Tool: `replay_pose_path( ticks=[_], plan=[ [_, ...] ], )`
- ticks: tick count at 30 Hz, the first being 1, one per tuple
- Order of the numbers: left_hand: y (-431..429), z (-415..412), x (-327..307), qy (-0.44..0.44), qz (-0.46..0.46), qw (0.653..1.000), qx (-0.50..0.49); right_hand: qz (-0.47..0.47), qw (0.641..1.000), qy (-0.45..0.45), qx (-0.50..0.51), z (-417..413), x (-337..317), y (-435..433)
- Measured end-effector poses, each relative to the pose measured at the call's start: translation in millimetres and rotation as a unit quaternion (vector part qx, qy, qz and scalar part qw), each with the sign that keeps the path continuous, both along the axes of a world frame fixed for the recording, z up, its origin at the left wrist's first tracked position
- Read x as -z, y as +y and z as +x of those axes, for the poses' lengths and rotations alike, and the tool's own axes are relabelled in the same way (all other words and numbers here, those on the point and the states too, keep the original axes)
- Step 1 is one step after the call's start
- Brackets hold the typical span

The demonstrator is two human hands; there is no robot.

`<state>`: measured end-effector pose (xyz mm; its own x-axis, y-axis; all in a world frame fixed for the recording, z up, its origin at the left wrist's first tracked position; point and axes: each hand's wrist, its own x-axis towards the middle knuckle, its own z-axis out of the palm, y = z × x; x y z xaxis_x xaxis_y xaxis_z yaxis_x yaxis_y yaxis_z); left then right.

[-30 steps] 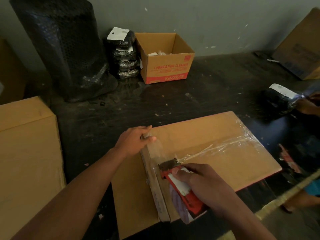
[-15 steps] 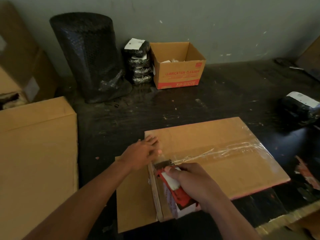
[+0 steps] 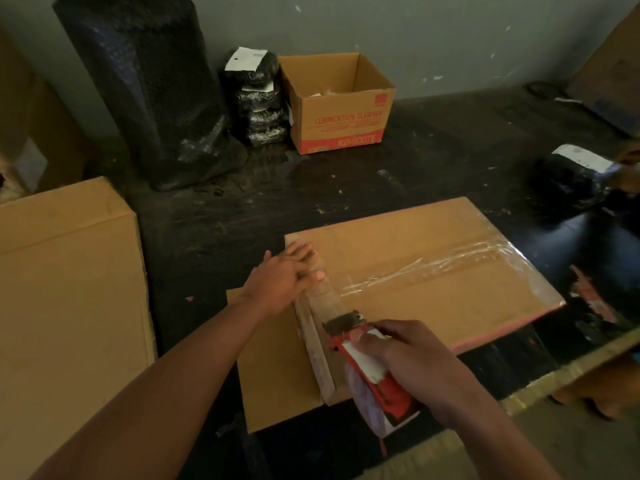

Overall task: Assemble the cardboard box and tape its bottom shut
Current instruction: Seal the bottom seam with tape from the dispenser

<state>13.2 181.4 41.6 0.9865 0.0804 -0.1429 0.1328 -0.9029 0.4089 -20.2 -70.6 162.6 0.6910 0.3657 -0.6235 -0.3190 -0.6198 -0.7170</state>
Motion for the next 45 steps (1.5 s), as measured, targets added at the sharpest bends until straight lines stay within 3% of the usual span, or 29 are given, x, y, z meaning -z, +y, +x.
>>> replay_pose_path(
  ticks=[3, 8, 13, 26, 34, 40, 45],
  plan=[
    [-2.9, 0.5, -5.0, -0.001, 0.015, 1.000, 0.004, 0.001, 1.000, -0.007, 0.016, -8.9, -0.8, -4.8],
    [-20.6, -2.4, -22.0, 0.010, 0.138, 0.990, 0.013, 0.002, 0.999, -0.034, 0.025, -19.1, 0.0, -3.9],
    [-44.2, -21.7, -22.9, 0.023, 0.052, 0.998, 0.016, 0.005, 0.999, -0.024, 0.028, -20.0, -2.7, -11.4],
    [-38.3, -20.6, -7.5, 0.035, 0.054, 0.998, 0.018, -0.004, 0.999, -0.029, 0.020, -37.7, 0.0, -22.9],
    [-44.8, -17.8, -19.1, 0.078, 0.113, 0.990, 0.039, 0.028, 0.999, -0.023, 0.039, -46.6, 5.8, -28.6],
    [-60.1, -44.9, -25.7, 0.025, 0.077, 0.996, 0.049, 0.015, 0.999, -0.031, 0.038, -47.0, 9.4, -33.0],
    [-62.6, -48.6, -24.6, 0.093, 0.073, 0.990, 0.072, 0.001, 0.999, -0.020, 0.030, -44.3, 7.0, -31.7]
  ],
)
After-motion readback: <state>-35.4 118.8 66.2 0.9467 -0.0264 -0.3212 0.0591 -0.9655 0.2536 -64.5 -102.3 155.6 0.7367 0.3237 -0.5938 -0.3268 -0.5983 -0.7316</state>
